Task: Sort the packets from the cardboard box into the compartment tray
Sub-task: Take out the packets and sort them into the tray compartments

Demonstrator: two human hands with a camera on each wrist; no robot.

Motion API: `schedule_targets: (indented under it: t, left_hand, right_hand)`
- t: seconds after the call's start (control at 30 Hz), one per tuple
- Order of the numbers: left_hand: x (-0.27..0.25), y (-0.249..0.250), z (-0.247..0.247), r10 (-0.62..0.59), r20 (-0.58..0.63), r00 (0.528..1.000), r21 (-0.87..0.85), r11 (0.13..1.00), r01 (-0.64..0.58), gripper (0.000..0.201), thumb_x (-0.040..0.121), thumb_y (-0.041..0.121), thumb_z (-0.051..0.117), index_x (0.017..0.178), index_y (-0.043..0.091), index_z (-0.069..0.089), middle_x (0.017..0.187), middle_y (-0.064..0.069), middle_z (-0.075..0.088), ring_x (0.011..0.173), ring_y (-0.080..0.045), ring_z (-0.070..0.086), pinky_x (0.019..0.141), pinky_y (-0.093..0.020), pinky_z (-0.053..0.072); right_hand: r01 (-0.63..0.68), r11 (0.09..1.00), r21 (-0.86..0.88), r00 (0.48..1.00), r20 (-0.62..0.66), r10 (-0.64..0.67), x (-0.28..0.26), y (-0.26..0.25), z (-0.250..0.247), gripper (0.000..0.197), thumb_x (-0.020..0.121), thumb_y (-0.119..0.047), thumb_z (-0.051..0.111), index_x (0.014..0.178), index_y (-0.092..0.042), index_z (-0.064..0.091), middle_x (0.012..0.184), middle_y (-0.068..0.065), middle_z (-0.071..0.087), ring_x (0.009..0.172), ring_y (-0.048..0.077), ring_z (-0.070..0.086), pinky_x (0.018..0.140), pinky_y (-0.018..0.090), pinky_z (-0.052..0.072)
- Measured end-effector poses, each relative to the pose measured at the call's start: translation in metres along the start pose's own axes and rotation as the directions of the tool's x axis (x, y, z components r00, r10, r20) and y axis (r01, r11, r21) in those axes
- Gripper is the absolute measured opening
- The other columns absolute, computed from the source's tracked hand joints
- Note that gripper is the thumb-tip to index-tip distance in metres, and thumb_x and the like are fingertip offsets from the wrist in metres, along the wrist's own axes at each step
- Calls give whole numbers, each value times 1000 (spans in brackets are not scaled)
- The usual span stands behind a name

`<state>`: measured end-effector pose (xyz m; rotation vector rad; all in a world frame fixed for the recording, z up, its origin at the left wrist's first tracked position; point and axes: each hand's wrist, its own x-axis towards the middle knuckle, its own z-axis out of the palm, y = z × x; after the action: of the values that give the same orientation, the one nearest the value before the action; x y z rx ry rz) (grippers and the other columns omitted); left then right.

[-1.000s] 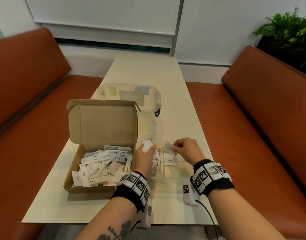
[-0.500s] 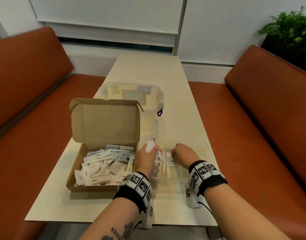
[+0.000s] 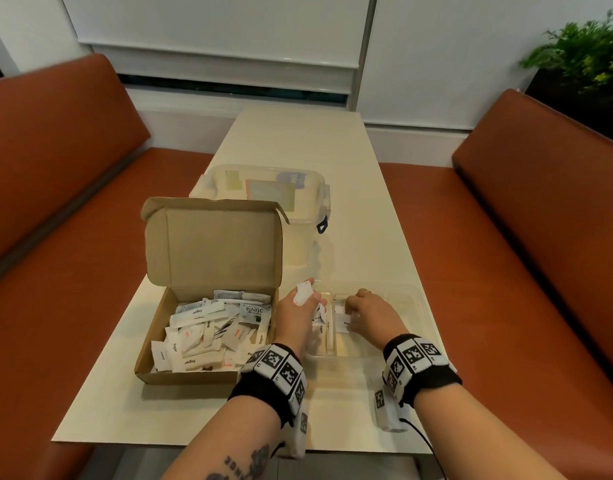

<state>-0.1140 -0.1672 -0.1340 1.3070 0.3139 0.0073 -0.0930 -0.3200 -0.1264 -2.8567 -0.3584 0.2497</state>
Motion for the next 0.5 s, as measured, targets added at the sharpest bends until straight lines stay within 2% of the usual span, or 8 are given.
schedule_targets:
  t: [0.1,0.17,0.3,0.4,0.5]
  left_hand:
    - [0,1,0,10,-3,1000,14,1000,-10,32,92,6,57,123,16,59,79,-7,67,76,-14,63,69,-16,48]
    - [-1,2,0,15,-2,1000,24,1000,-15,34,92,6,57,125,15,59,83,-10,67,79,-15,64,73,-18,48]
    - [-1,1,0,27,-19,999,39,999,-26,33,92,5,57,123,17,60,85,-11,68,75,-11,62,60,-6,46]
    - [-1,1,0,23,-18,1000,51,998,-22,32,92,6,57,123,17,60,85,-10,69,78,-12,63,62,-9,46]
    - [0,0,-1,20,-8,1000,63,998,-19,34,92,7,57,124,17,60,84,-11,69,81,-15,62,71,-16,46]
  right_hand:
    - [15,1000,-1,1000,-7,-15,0,4,-4,21,89,-22,62,108,-16,70,113,2,57,104,19,55,82,25,41]
    - [17,1000,-2,1000,-9,-17,-1,4,-5,20,90,-24,62,106,-17,72,113,1,58,103,18,54,80,23,41]
    - [14,1000,-19,1000,13,-14,0,1,-5,20,89,-23,62,105,-18,73,113,1,56,104,18,54,79,24,43]
    - [9,1000,-19,1000,1,-9,1,0,-5,21,87,-19,63,107,-16,68,112,1,55,102,19,55,80,27,45]
    - [2,1000,-10,999,-48,-2,-2,1,-1,25,82,-18,66,105,-15,56,105,1,54,93,20,53,69,26,42]
